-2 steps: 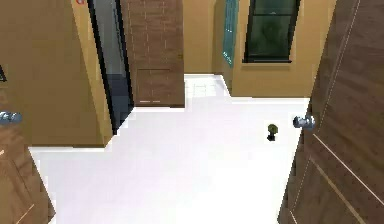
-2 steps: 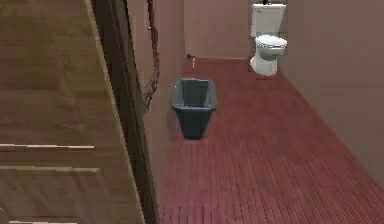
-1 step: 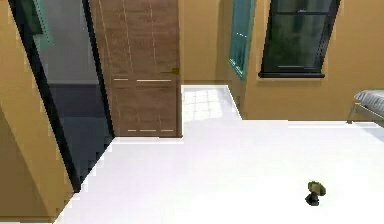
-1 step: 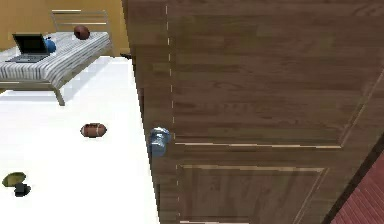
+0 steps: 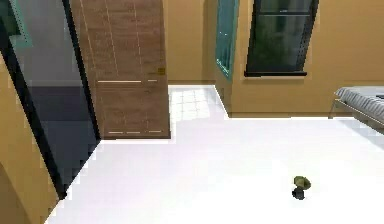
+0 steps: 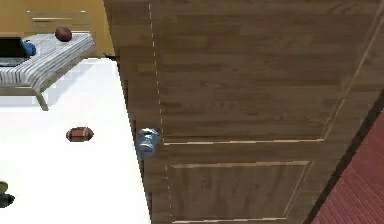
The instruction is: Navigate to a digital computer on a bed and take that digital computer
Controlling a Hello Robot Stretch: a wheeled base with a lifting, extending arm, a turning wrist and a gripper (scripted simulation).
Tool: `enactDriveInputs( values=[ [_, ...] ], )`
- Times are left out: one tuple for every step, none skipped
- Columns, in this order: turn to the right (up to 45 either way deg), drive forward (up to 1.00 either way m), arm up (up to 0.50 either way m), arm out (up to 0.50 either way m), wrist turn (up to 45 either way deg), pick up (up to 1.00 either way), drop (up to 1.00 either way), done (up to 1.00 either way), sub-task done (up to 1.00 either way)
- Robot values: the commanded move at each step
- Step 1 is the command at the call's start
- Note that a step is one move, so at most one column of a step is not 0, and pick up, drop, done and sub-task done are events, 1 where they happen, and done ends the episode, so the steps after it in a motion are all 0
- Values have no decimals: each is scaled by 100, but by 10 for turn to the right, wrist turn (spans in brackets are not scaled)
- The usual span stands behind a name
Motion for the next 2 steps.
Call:
enactDriveInputs(
  values=[
    [0, 35, 0, 0, 0, 0, 0, 0, 0],
    [120, 0, 0, 0, 0, 0, 0, 0, 0]
  ],
)
